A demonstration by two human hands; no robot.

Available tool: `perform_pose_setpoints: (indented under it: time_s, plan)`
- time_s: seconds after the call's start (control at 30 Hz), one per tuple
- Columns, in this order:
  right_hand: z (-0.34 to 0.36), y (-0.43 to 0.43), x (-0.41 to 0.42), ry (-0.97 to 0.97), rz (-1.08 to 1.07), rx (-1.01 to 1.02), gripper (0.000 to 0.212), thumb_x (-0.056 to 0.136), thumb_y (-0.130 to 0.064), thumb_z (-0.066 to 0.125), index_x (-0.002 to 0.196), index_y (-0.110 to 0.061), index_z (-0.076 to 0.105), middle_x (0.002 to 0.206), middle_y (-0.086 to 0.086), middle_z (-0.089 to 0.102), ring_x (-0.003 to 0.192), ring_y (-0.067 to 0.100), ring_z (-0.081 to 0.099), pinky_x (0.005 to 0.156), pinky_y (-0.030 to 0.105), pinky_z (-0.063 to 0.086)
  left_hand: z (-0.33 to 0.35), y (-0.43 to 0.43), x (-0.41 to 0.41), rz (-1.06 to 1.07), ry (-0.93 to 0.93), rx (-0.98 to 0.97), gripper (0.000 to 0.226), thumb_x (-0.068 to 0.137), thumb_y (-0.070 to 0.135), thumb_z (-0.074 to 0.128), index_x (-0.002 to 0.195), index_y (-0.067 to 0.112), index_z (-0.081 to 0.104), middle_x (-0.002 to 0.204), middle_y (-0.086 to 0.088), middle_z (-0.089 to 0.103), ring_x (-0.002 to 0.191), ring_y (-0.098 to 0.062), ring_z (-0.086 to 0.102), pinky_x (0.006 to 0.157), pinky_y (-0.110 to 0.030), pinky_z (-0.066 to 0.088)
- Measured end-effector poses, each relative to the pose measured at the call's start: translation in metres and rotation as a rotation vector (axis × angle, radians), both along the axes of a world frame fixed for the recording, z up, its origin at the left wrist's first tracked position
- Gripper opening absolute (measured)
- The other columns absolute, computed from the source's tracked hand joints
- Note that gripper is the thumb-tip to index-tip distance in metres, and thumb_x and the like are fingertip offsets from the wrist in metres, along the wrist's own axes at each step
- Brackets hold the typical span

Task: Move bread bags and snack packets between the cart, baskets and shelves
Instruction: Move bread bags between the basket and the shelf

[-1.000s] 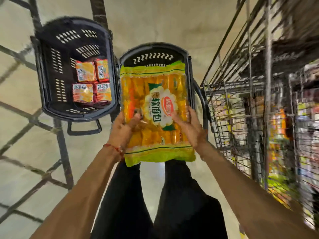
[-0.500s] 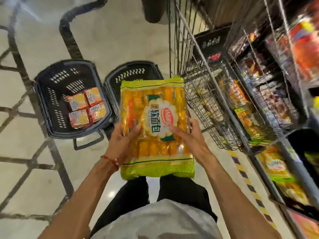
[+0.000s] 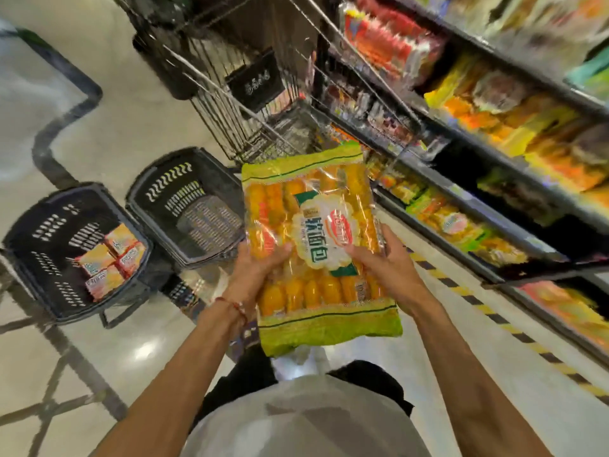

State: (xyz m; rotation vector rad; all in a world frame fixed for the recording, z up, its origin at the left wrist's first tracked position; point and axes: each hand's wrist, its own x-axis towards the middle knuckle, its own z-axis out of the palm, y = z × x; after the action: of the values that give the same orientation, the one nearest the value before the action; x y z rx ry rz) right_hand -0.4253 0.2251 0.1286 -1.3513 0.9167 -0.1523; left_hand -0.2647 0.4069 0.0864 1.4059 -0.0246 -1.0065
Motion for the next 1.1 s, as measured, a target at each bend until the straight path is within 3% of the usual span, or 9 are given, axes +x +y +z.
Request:
perform_pose_setpoints:
  time_s: [0.1, 0.23, 0.37, 0.57, 0.67, 0.77, 0.87, 1.0, 1.1]
  plan:
    - [0.003, -0.029, -0.076, -0.034, -0.055, 0.028, 0.056, 0.090, -0.021, 0.080, 0.140, -0.028, 0.055, 0.119, -0.007, 0.077, 0.104, 0.011, 0.076, 0.081, 0.026, 0.063, 0.002, -0.043, -0.059, -0.047, -0.074, 0.068, 0.081, 0.065, 0.042, 0.096, 0.133, 0.020, 0.059, 0.123, -0.012, 0.072, 0.113, -0.035, 0.070, 0.093, -0.051, 0.057]
    - [0.004, -0.070, -0.180, -0.052, -0.136, 0.074, 0.061, 0.088, -0.019, 0.082, 0.142, -0.026, 0.055, 0.120, -0.003, 0.077, 0.106, 0.020, 0.076, 0.085, 0.037, 0.062, 0.014, -0.094, -0.151, -0.127, -0.069, 0.021, 0.063, 0.076, 0.022, 0.089, 0.131, 0.018, 0.058, 0.117, -0.010, 0.075, 0.103, -0.031, 0.074, 0.083, -0.047, 0.061]
    - [0.011, -0.101, -0.261, -0.056, -0.202, 0.106, 0.072, 0.080, -0.023, 0.089, 0.142, -0.029, 0.052, 0.120, -0.003, 0.077, 0.103, 0.021, 0.077, 0.080, 0.039, 0.064, 0.025, -0.134, -0.223, -0.246, -0.094, -0.022, 0.052, 0.084, 0.013, 0.082, 0.131, 0.015, 0.062, 0.118, -0.011, 0.075, 0.105, -0.031, 0.074, 0.086, -0.050, 0.061]
    - [0.019, -0.139, -0.326, -0.091, -0.305, 0.068, 0.075, 0.069, -0.016, 0.092, 0.134, -0.026, 0.055, 0.114, -0.002, 0.079, 0.101, 0.022, 0.078, 0.078, 0.040, 0.065, 0.022, -0.189, -0.276, -0.343, -0.028, 0.000, 0.078, 0.076, 0.025, 0.091, 0.142, 0.019, 0.051, 0.127, -0.012, 0.072, 0.113, -0.035, 0.071, 0.095, -0.056, 0.057]
    - [0.026, -0.162, -0.343, -0.099, -0.330, 0.032, 0.075, 0.070, -0.011, 0.092, 0.133, -0.028, 0.054, 0.111, -0.006, 0.079, 0.099, 0.020, 0.078, 0.077, 0.037, 0.065, 0.022, -0.220, -0.287, -0.372, -0.070, 0.070, 0.110, 0.058, 0.039, 0.100, 0.147, 0.019, 0.038, 0.129, -0.007, 0.070, 0.116, -0.032, 0.069, 0.098, -0.055, 0.055]
    - [0.032, -0.190, -0.355, -0.087, -0.303, -0.022, 0.081, 0.066, -0.012, 0.094, 0.135, -0.027, 0.054, 0.115, -0.003, 0.078, 0.102, 0.021, 0.077, 0.081, 0.042, 0.065, 0.035, -0.256, -0.291, -0.307, -0.286, 0.152, 0.140, 0.051, 0.051, 0.098, 0.157, 0.019, 0.013, 0.152, -0.001, 0.045, 0.136, -0.020, 0.049, 0.110, -0.044, 0.045]
    - [0.042, -0.222, -0.364, -0.040, -0.243, -0.058, 0.087, 0.060, -0.016, 0.097, 0.136, -0.024, 0.054, 0.119, -0.001, 0.077, 0.105, 0.021, 0.076, 0.084, 0.043, 0.064, 0.052, -0.304, -0.280, -0.391, -0.694, 0.087, 0.130, 0.056, 0.064, 0.084, 0.160, 0.020, 0.019, 0.156, 0.006, 0.027, 0.144, -0.009, 0.028, 0.118, -0.032, 0.029]
    - [0.055, -0.269, -0.373, 0.025, -0.145, -0.068, 0.085, 0.065, -0.013, 0.098, 0.134, -0.033, 0.053, 0.121, -0.002, 0.076, 0.105, 0.020, 0.076, 0.088, 0.045, 0.064, 0.074, -0.388, -0.260, -0.753, -0.864, 0.040, 0.129, 0.056, 0.080, 0.078, 0.161, 0.036, 0.017, 0.161, 0.003, 0.032, 0.148, -0.018, 0.032, 0.118, -0.039, 0.031]
    - [0.063, -0.303, -0.373, 0.068, -0.117, -0.073, 0.091, 0.066, -0.014, 0.099, 0.142, -0.028, 0.052, 0.123, -0.001, 0.076, 0.110, 0.022, 0.075, 0.094, 0.048, 0.061, 0.080, -0.447, -0.246, -0.962, -0.865, 0.035, 0.121, 0.058, 0.079, 0.081, 0.158, 0.044, 0.022, 0.144, 0.017, 0.051, 0.130, -0.012, 0.055, 0.110, -0.039, 0.046]
